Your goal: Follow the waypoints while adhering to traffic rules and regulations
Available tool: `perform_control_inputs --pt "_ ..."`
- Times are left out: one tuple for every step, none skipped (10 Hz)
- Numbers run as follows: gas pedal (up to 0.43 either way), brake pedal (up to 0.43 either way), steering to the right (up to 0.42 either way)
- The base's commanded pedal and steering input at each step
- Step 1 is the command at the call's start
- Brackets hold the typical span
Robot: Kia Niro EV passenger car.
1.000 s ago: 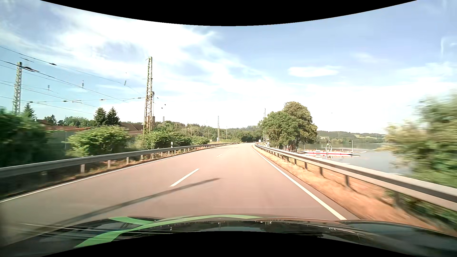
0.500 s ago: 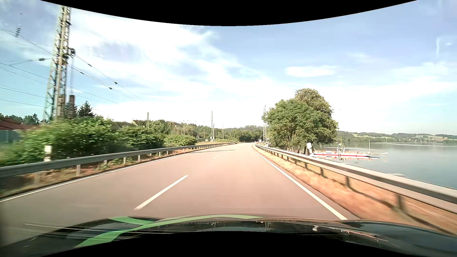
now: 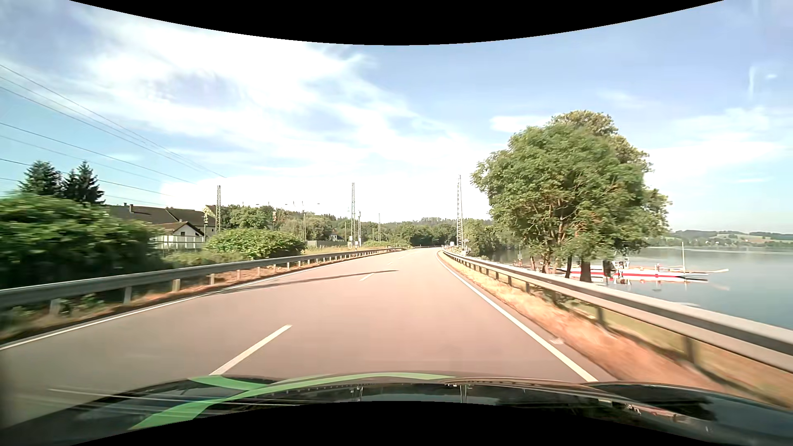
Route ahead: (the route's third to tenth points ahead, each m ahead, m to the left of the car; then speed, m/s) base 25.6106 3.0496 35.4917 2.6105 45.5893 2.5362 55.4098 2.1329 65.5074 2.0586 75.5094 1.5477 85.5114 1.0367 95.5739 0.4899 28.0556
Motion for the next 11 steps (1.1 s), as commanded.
perform_control_inputs --pt "0.209 0.000 0.004" --pt "0.209 0.000 0.004" --pt "0.220 0.000 0.004" --pt "0.220 0.000 0.004" --pt "0.209 0.000 0.004" --pt "0.189 0.000 0.003" --pt "0.189 0.000 0.003" --pt "0.197 0.000 0.003" --pt "0.209 0.000 0.005" --pt "0.220 0.000 0.006" --pt "0.220 0.000 0.006"
